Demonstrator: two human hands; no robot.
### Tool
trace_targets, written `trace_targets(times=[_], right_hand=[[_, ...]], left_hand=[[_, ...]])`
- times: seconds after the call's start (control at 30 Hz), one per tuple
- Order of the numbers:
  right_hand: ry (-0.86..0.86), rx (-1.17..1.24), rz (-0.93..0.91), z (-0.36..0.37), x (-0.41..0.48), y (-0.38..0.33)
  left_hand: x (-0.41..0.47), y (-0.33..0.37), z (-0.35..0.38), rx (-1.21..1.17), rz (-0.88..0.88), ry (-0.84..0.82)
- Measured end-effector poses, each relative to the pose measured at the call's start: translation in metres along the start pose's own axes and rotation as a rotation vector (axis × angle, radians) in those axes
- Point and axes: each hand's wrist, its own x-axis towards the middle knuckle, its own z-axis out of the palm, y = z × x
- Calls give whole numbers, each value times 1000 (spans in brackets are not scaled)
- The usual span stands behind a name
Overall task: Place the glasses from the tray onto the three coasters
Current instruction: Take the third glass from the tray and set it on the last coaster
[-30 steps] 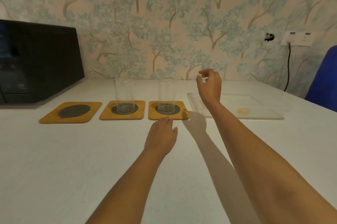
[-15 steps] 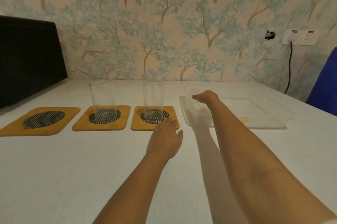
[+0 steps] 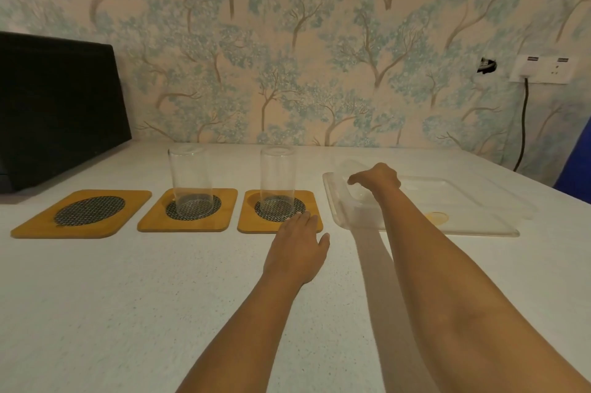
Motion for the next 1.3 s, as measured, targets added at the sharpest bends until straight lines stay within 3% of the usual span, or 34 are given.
trace_targets(times=[0.23, 0.6, 0.8, 1.0, 1.17, 1.3], right_hand=[[174, 421, -130, -21, -25, -2], [232, 699, -426, -33, -100, -31], [198, 923, -417, -12, -144, -55], [32, 1113, -235, 20, -188, -84], [-18, 1174, -195, 40, -219, -108], [-206, 1289, -118, 54, -244, -127]], left_hand=[[-4, 2, -5, -8, -13, -13], [-43, -12, -25, -6, -55, 5], [-73, -41, -48, 23, -112, 3], [-104, -84, -75, 71, -182, 26], [-124, -114, -95, 102, -210, 28], [-138, -140, -111, 135, -242, 47]])
